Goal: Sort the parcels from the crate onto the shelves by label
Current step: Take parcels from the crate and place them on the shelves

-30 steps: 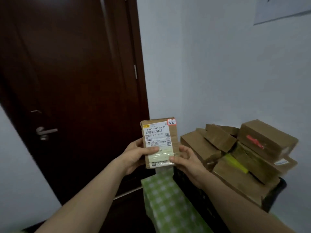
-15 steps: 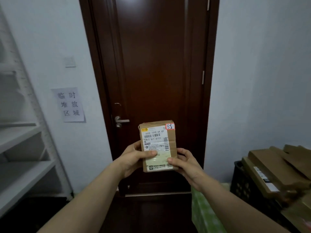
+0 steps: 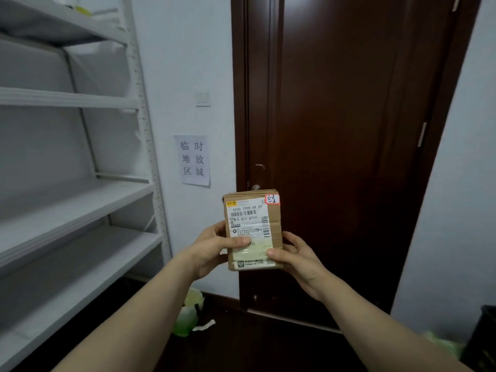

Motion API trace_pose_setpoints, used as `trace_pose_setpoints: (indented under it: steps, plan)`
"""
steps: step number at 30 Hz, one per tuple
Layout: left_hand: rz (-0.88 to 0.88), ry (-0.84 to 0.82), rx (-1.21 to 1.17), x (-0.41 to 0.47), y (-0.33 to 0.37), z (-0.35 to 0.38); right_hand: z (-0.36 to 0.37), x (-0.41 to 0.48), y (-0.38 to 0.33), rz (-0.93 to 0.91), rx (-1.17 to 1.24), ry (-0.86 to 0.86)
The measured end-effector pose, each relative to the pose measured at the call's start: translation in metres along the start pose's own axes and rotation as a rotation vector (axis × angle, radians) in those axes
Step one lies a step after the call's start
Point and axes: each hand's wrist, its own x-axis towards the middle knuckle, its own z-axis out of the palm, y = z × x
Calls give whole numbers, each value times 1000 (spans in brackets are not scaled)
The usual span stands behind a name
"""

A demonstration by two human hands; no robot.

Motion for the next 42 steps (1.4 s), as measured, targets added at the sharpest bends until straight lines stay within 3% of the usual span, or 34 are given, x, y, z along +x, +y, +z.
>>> trace_pose_setpoints:
  steps: [11,17,24,32,39,42]
  plan:
    - [50,249,29,-56,6,-116,123,59,9,0,-65,-307]
    - [136,620,47,-102,9,-163,204,85,20,24,11,-477]
    - [146,966,112,-188,10,-219,324,77,42,121,100,-826]
    - [116,1311,184,-298,-15,-273,459,30,98,118,3,-976]
    - [93,1410,289,-388,-25,-366,598,-13,130,41,-81,-1030]
    - [68,1483,225,-415,-24,-409,649,-26,141,55,-124,-1011]
